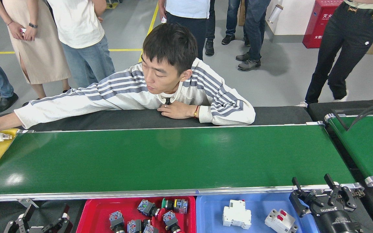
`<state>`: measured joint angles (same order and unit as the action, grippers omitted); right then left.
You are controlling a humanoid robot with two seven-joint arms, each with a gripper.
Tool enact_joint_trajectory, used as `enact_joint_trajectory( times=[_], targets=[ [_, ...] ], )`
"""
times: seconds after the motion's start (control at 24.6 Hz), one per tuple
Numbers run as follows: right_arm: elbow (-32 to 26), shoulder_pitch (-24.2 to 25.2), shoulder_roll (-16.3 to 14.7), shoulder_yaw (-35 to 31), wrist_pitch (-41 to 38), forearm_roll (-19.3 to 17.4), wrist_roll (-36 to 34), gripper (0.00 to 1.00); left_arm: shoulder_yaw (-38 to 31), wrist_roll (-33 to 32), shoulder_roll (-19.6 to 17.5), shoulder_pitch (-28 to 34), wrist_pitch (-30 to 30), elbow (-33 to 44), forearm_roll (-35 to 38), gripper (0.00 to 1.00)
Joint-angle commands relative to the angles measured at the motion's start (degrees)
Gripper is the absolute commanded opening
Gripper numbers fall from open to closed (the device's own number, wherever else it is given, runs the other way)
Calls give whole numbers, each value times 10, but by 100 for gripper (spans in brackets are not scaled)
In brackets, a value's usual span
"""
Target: Pick switch part from conveyor to tray
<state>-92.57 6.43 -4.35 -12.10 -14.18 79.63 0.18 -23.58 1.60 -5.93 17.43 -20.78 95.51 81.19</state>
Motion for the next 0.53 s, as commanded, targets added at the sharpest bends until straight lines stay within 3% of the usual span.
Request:
enact_joint_trajectory(
  times=[0.0,0.49],
  targets=[
    [-9,-9,2,9,-4,-2,2,99,-16,5,-1,5,3,5,-2,100],
    [-9,-11,8,22,3,-2,3,99,-18,5,-7,-2,0,4,-2,100]
  ],
)
